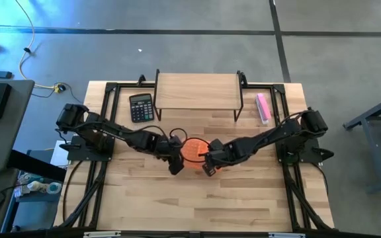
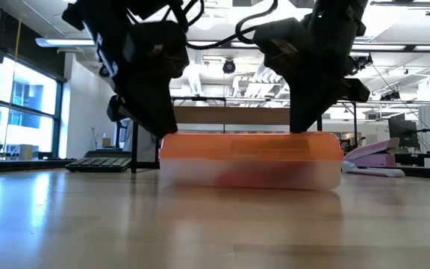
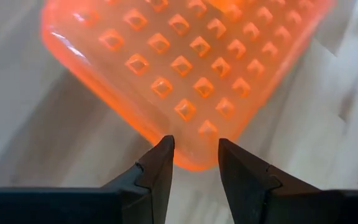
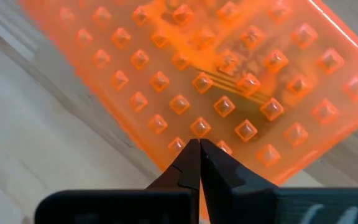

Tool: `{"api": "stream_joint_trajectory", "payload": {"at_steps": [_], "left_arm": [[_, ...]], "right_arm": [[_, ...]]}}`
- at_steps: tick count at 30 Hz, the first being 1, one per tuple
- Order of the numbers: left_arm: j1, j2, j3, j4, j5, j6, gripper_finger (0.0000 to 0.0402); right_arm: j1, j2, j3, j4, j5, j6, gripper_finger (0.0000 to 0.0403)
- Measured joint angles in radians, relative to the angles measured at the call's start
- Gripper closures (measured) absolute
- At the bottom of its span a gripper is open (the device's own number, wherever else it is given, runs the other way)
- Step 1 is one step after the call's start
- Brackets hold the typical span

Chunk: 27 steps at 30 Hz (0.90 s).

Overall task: Pack school essentials
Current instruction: Close the supply box

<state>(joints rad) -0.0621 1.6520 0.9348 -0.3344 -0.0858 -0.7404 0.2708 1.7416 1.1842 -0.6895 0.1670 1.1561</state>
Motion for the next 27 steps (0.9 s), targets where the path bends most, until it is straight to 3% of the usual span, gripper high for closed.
{"api": "stream_joint_trajectory", "payload": {"at_steps": [27], "left_arm": [[-0.045, -0.033, -0.005, -0.015, 0.059, -0.03, 0.0284]], "right_arm": [[-0.022, -0.057, -0.004, -0.015, -0.012, -0.056, 0.0403]]}}
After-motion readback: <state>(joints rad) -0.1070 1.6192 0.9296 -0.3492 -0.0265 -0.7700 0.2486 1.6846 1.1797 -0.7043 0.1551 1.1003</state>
